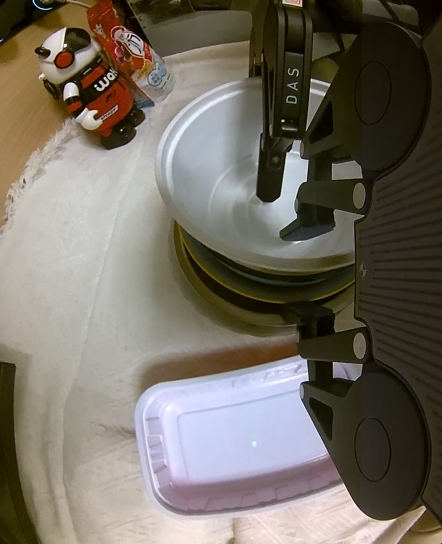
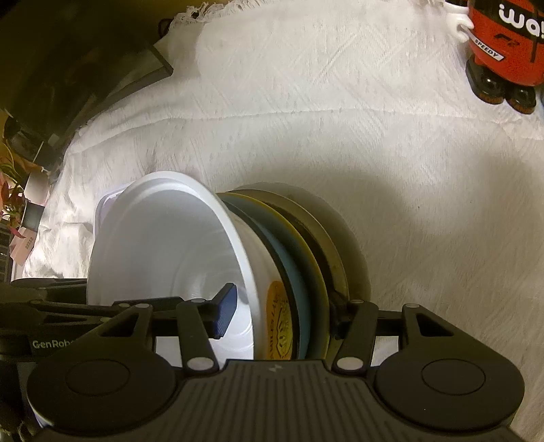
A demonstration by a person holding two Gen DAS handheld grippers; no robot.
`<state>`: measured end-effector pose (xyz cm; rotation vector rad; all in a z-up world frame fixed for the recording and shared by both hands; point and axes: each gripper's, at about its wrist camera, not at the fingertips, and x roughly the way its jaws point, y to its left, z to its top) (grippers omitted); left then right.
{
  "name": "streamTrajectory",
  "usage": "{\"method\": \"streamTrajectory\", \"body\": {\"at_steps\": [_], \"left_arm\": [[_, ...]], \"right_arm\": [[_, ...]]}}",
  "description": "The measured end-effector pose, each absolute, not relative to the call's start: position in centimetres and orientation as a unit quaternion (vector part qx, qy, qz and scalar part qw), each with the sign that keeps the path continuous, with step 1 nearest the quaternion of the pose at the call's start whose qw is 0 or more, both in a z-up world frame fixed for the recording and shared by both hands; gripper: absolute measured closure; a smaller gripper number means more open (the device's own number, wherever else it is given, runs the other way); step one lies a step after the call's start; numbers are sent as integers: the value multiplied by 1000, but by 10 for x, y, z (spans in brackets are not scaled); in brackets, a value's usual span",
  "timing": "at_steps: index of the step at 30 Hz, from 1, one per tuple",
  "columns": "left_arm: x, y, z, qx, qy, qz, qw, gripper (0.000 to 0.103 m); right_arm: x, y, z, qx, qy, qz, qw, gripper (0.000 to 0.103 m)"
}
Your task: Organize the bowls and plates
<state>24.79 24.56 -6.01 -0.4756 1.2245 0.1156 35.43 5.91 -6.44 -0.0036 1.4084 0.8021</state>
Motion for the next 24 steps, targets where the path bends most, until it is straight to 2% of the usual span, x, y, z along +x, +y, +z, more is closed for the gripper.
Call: {"method": "streamTrajectory", "body": {"at_steps": [10,14,19,24], "left_arm": [[251,244,-16,-179,521,62,833,62],[248,235,-14,-154,519,75,837,64],[243,235,-15,-151,514,89,839,70],[233,237,-18,-164,504,110,841,73]], "right_arm": [[364,62,-51,-8,614,365,700,49],[354,60,-34,-36,571,379,727,49],[348,46,-9,-21,526,422,738,49],[342,42,-12,-67,505,403,760,50]]}}
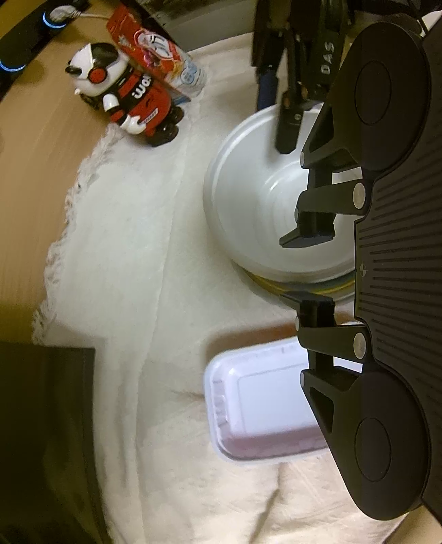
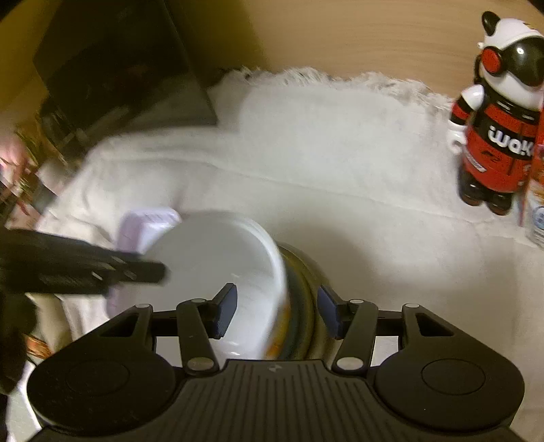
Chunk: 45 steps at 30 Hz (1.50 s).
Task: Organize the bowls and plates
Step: 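Open both tools and withdraw them from the stack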
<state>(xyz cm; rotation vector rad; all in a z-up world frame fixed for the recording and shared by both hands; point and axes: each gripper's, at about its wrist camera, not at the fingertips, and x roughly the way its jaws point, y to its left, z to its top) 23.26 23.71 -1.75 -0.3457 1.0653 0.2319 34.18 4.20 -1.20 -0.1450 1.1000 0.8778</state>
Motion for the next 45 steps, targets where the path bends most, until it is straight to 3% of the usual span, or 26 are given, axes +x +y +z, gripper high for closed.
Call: {"method": "streamTrajectory", "body": {"at_steps": [3,12,26,34,45], "left_arm": [[226,240,-28,-182,513,118,830,74],[212,238,-44,-255,517,116,808,77],[209,223,-33,-231,507,127,820,76],[206,236,-4,-258,459,91,845,79],[189,259,-11,-275,457,89,841,79]], "right_arm": [[340,39,-25,-79,523,397,751,57],[341,40,-35,-67,551,412,722,57],[356,30,-34,-38,556,384,736,59],[358,22,-23,-35,545,363,755,60],[348,27,-10,-34,531,340,776,60]]}}
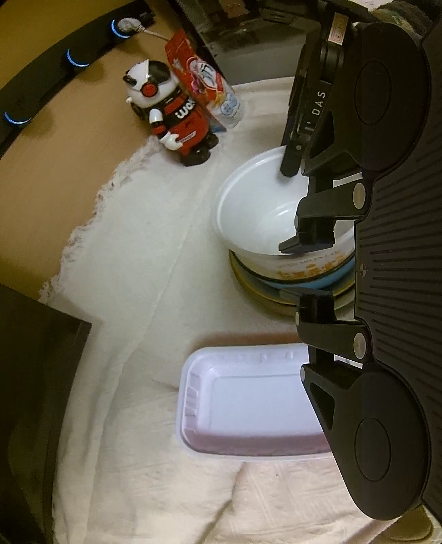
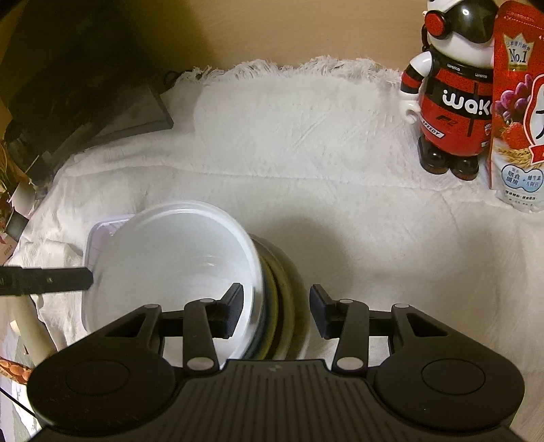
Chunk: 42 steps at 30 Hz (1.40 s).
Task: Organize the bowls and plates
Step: 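Open both tools and withdraw them from the stack, then move the left tool to the lavender plastic tray and grip its rim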
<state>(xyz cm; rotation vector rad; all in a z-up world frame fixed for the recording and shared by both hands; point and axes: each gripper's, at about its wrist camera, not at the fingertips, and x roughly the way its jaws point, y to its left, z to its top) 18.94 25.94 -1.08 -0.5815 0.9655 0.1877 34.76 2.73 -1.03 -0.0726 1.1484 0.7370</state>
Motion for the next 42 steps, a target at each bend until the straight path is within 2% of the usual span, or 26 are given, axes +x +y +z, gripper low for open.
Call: {"method": "streamTrajectory", "body": {"at_steps": [14,19,24,30,34,42], "left_arm": [[207,270,-35,-256,487,32,834,80],[203,266,-27,-265,461,8,847,80],[182,275,-13,-292,415,14,862,80],[149,304,-1,-289,358,135,877,80],[130,323,-6,-244,377,231,863,79],[108,365,-32,-304,396,213,840,79]], "right_arm": [[310,51,1,-28,525,326,786,58],[304,44,2,-23,528,309,791,59],[301,36,15,-68,474,305,823,58],[310,22,27,-35,436,311,844,57],[313,34,41,-42,409,311,857,57],[293,85,83,-61,398,344,848,51]]}}
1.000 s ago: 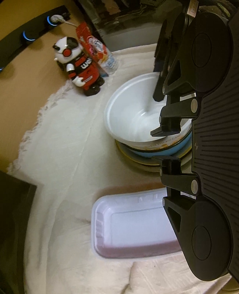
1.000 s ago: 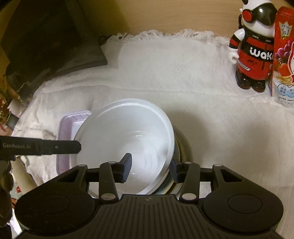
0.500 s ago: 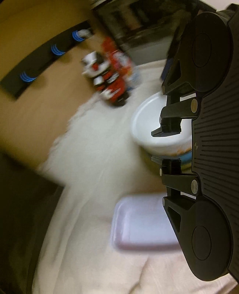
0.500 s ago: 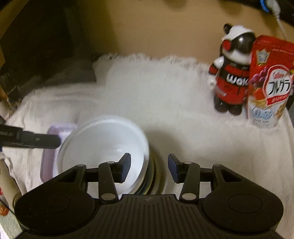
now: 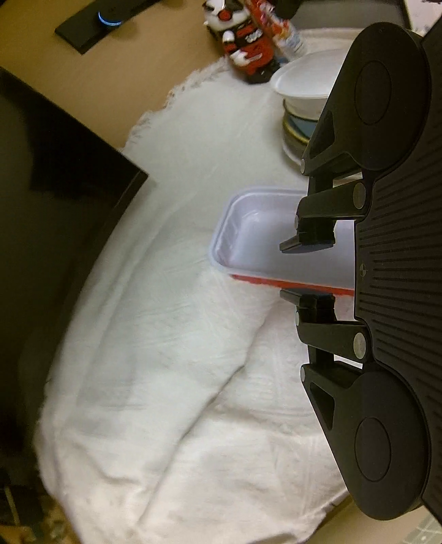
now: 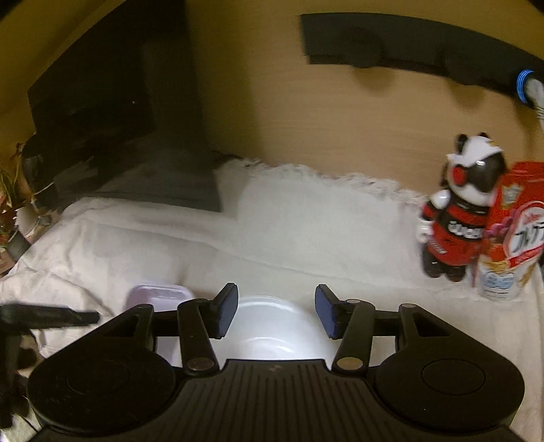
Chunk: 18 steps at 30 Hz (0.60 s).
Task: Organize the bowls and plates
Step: 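Move the left tool to the lavender plastic tray and grip its rim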
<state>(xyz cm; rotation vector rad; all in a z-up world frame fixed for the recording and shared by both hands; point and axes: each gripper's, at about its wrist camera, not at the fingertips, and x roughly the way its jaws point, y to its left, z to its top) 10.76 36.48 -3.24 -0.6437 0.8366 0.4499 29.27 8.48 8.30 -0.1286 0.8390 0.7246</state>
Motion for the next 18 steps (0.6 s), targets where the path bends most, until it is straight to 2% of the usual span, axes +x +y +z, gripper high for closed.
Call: {"method": "streamTrajectory", "body": {"at_steps": [5,12,18], "left_arm": [[113,370,-53,-274,410,220,842,79],[128,366,-92,-259,446,179,838,79],[94,394,-90,-253,433,216,838,82]], "right_arm": [[290,153,76,-86,447,393,799,50],[293,241,33,-147,523,368,755,50],[283,278,-2,-181,550,339,742,50]]}}
